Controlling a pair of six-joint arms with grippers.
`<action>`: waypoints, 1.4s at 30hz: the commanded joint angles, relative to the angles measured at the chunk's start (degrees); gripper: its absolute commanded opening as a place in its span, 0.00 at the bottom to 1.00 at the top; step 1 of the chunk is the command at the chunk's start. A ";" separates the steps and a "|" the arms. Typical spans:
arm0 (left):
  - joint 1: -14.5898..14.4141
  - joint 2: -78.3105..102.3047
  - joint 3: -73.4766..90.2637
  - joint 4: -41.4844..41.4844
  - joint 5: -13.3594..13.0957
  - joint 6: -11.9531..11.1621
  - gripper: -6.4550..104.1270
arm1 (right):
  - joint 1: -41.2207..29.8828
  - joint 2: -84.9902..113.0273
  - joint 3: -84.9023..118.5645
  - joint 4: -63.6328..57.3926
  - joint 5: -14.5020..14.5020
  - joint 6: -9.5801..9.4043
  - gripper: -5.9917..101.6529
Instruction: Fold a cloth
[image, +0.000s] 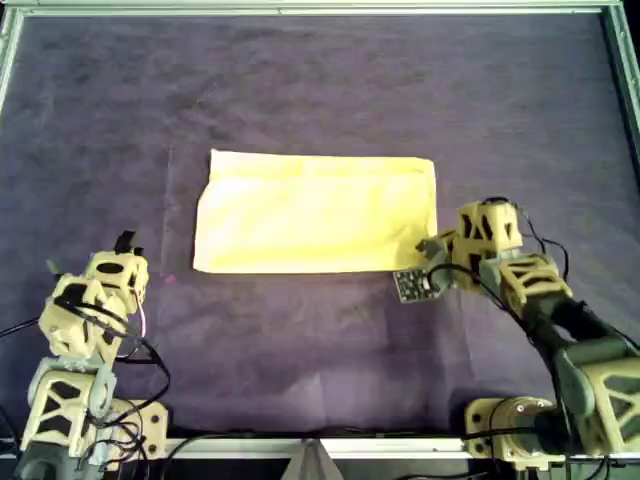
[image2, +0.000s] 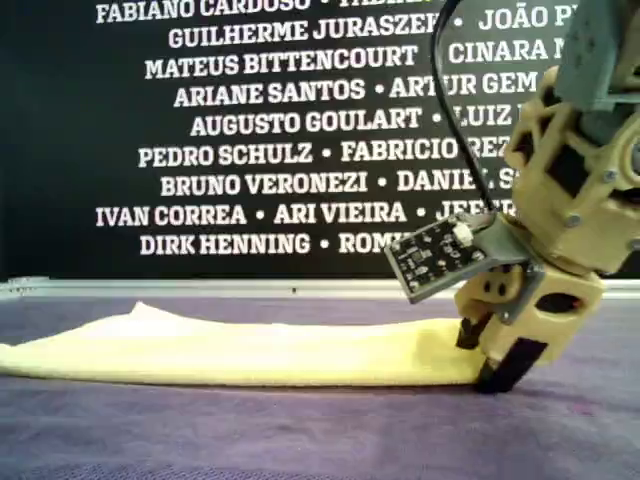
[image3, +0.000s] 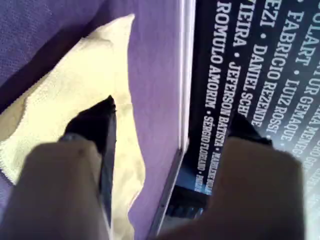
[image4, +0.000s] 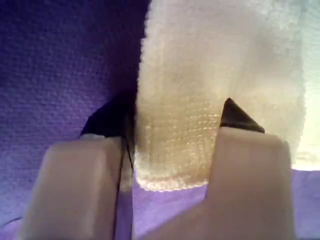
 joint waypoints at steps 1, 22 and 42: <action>1.41 1.05 -0.79 0.00 -0.26 0.26 0.78 | -0.53 -0.70 -4.48 -0.44 0.26 -0.44 0.70; 1.41 1.05 -0.79 0.00 -0.26 0.26 0.78 | -0.53 -0.79 -6.06 -0.35 -0.09 0.35 0.04; 0.79 1.05 -0.79 0.00 0.70 -0.35 0.78 | 3.34 -0.62 -23.03 -0.35 0.09 0.35 0.04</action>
